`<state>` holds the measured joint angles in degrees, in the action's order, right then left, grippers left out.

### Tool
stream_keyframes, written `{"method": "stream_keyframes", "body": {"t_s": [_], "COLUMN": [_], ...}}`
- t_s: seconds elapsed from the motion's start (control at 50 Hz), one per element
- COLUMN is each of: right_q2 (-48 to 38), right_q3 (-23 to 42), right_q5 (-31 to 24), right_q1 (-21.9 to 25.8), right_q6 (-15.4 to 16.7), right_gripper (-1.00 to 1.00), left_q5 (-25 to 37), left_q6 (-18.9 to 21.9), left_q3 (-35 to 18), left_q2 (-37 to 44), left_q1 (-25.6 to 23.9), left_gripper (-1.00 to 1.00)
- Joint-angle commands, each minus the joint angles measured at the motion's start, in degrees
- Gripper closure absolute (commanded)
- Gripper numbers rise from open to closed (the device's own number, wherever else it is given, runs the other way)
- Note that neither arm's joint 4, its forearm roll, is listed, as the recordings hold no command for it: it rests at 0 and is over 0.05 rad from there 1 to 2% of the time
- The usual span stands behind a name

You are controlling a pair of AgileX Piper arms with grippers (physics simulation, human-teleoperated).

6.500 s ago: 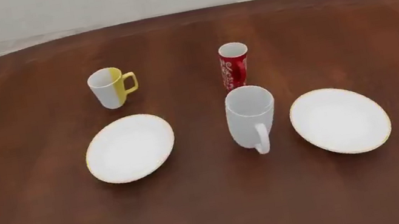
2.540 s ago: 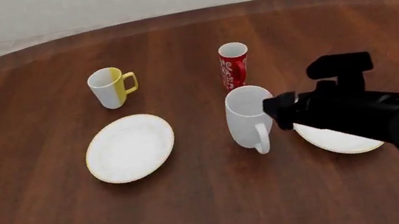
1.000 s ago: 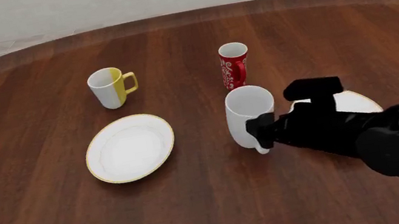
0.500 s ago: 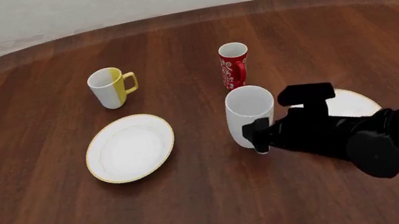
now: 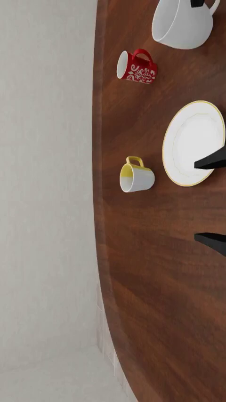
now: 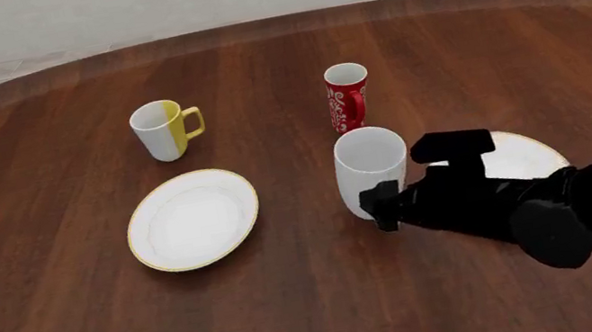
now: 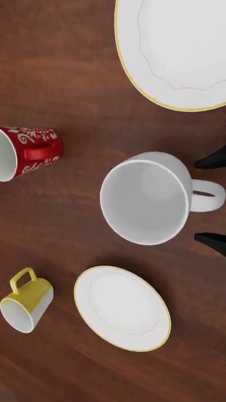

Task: Put the white mug on the left plate.

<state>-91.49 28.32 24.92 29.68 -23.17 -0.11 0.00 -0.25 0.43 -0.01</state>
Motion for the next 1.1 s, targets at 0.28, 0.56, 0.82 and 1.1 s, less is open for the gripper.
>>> {"method": "stream_keyframes", "body": {"t_s": [0.28, 0.56, 0.82, 1.1], "right_q2": [-1.4, 0.0, 1.7, 6.2], "right_q3": [0.2, -0.7, -0.2, 5.5], "right_q5": [0.7, 0.4, -1.4, -9.2], "right_q1": [0.4, -1.2, -1.8, -1.8], "right_q6": [-0.4, 0.9, 2.9, 9.1], "right_gripper": [-1.00, 1.00, 1.00, 1.00], "left_q5": [0.0, 0.0, 0.0, 0.0], "left_q6": [0.0, 0.0, 0.0, 0.0], "left_q3": [0.0, 0.0, 0.0, 0.0], "left_q2": [0.0, 0.0, 0.0, 0.0], "left_q1": [0.0, 0.0, 0.0, 0.0], "left_gripper": [-1.00, -1.00, -1.00, -1.00]}}
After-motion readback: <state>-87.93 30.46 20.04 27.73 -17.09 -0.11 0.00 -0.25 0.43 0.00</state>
